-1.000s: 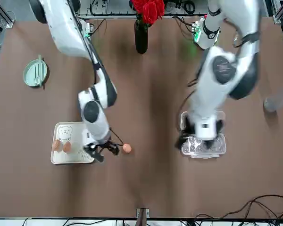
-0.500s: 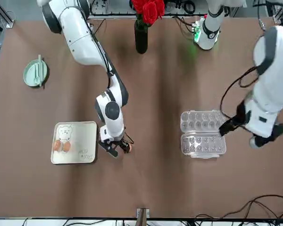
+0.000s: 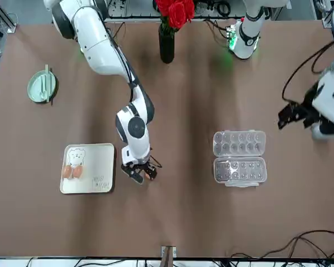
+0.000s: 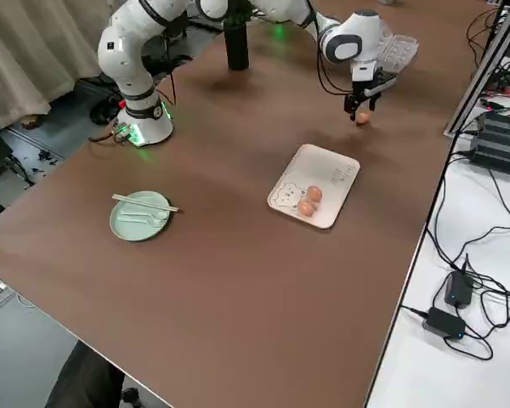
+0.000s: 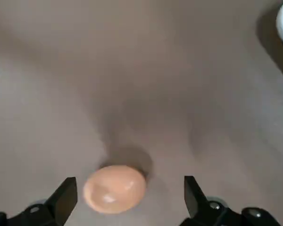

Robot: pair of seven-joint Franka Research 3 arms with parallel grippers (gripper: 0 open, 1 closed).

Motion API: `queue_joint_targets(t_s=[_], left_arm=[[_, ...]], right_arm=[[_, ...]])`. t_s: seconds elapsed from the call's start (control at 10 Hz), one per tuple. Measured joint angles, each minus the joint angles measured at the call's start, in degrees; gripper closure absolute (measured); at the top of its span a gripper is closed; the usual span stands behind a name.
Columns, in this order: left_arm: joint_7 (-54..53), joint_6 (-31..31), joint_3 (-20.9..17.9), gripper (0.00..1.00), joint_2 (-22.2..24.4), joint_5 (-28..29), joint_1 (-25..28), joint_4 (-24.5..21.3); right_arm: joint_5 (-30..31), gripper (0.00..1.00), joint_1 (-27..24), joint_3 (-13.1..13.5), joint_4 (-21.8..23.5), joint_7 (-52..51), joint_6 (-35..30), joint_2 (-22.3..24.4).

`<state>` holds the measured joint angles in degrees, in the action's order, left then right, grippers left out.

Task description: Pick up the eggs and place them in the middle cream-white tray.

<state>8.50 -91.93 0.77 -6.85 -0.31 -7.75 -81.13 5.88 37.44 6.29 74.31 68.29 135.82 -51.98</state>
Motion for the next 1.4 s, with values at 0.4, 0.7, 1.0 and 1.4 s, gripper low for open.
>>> queue_joint_targets(t_s=[0.4, 0.7, 1.0, 1.4], left_arm=[[-0.35, 0.2, 5.12, 0.0, 3.79, 0.27, 3.03, -6.08], [-0.53, 0.2, 3.05, 0.0, 3.36, 0.28, 1.77, -6.19], [-0.53, 0.19, 2.8, 0.0, 3.04, 0.28, 1.84, -5.91], [-0.53, 0.2, 2.5, 0.0, 3.03, 0.37, 2.11, -5.87]], right_arm=[[1.32, 0.0, 0.18, 0.08, -2.78, 0.29, 0.72, -2.92], [2.39, 0.0, 0.3, 0.08, -3.1, 0.29, 1.09, -3.76], [3.22, 0.05, 0.86, 0.07, -3.17, 0.45, 1.11, -4.47], [3.27, 0.21, 1.11, 0.13, -3.2, 0.62, 1.18, -4.71]])
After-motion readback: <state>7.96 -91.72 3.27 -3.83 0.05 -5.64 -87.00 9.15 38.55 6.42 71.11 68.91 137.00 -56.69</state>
